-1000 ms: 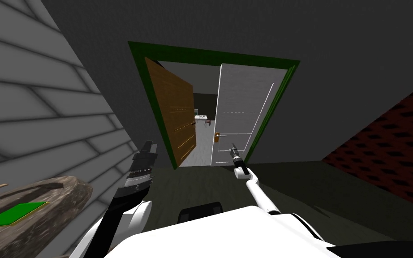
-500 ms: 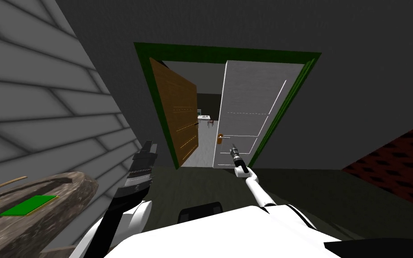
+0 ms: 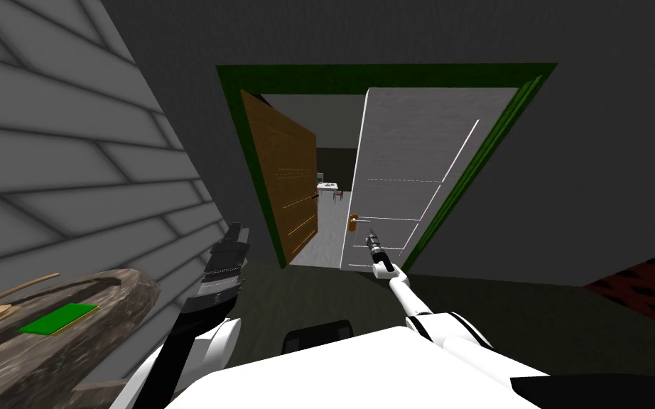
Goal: Push the door open
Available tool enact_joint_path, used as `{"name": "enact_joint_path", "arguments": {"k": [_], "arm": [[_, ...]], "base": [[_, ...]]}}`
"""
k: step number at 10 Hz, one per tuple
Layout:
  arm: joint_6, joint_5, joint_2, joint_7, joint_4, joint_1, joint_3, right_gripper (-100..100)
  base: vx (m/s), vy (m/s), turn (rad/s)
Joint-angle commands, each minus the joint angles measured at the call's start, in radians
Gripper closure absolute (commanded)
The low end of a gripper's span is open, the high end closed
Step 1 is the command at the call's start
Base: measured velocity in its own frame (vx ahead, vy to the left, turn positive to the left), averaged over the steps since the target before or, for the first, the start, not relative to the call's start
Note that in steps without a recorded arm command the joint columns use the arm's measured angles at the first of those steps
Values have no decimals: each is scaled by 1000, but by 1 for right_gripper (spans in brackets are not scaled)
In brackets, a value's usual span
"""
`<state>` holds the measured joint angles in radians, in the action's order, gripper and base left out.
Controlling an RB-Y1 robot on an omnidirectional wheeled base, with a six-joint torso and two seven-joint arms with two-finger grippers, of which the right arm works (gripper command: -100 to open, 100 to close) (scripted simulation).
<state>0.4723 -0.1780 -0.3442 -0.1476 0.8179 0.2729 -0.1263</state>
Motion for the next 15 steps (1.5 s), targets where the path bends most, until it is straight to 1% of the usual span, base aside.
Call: {"name": "enact_joint_path", "arguments": {"k": [1,6,7,15], "arm": [[1,-4,-7,-1,-40,21,-1,-100],[-3,-11,-22,-4,-113,60,-4,-100],[-4,-11,-21,-4,-101,54,-4,-100],[3,-14,-19,7,-120,59,-22,-100]], "base": [[54,-30,106],[39,-25,62],[20,-11,17],[183,-52,25]]}}
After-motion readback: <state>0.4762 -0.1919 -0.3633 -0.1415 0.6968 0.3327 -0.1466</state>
